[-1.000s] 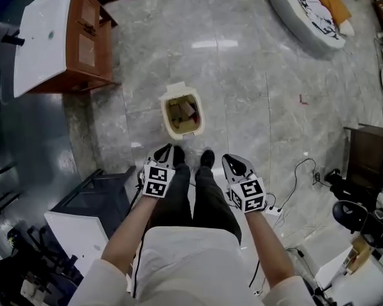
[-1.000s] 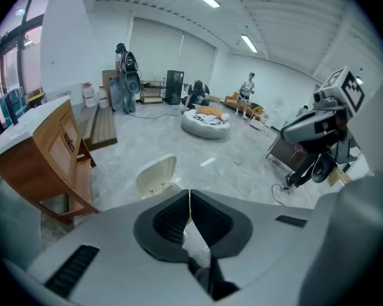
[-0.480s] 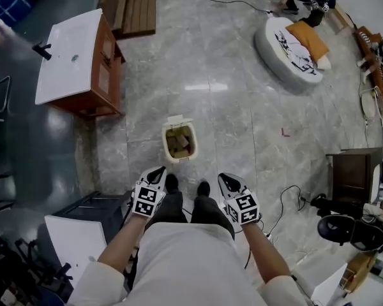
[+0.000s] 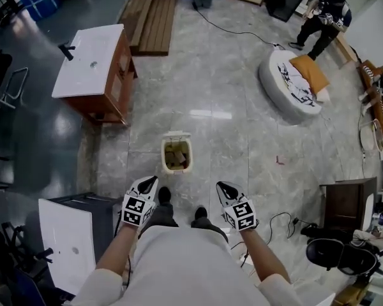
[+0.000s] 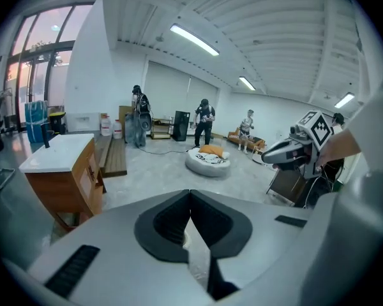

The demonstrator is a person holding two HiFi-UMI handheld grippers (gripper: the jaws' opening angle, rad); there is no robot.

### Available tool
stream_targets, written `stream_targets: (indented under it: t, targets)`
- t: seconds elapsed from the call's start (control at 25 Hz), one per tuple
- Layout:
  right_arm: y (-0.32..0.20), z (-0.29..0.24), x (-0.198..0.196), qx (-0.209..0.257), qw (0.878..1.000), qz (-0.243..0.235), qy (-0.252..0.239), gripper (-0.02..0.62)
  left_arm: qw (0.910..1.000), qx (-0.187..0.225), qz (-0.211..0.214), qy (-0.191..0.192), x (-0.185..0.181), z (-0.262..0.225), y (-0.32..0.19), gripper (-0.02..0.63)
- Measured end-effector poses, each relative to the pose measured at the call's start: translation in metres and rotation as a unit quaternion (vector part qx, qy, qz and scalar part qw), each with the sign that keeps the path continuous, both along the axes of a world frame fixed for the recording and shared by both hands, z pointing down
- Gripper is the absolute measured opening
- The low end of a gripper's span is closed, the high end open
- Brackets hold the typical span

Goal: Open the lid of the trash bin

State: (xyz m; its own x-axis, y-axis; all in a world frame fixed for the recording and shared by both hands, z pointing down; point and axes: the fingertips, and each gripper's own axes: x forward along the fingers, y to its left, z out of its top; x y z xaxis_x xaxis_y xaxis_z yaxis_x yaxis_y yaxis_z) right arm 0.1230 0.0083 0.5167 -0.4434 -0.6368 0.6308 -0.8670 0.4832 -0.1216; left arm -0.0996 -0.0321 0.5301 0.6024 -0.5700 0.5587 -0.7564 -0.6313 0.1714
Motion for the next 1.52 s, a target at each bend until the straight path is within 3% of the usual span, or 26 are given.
stream_targets:
  t: [0.32, 0.56, 0.8, 1.16, 1.52]
  targets:
    - [0.030, -0.024, 0.028, 0.024, 0.998, -0.057, -0.004, 0.034, 0.9964, 0.030, -0.072, 0.034, 0.016, -0.044, 0.041, 0.018]
    - [0.051, -0.029, 0.048, 0.040, 0.996, -0.084, -0.015, 0.034, 0.9877, 0.047, -0.134, 0.064, 0.027, -0.067, 0.078, 0.018]
    - [0.064, -0.032, 0.065, 0.044, 0.994, -0.101, -0.025, 0.034, 0.9789, 0.070, -0.179, 0.071, 0.031, -0.090, 0.113, 0.018]
    - [0.072, -0.058, 0.056, 0.069, 0.991, -0.110, -0.038, 0.034, 0.9750, 0.074, -0.199, 0.064, 0.016, -0.106, 0.155, 0.018]
    - [0.077, -0.082, 0.029, 0.094, 0.992, -0.077, -0.045, 0.034, 0.9797, 0.093, -0.171, 0.050, -0.014, -0.124, 0.165, 0.018]
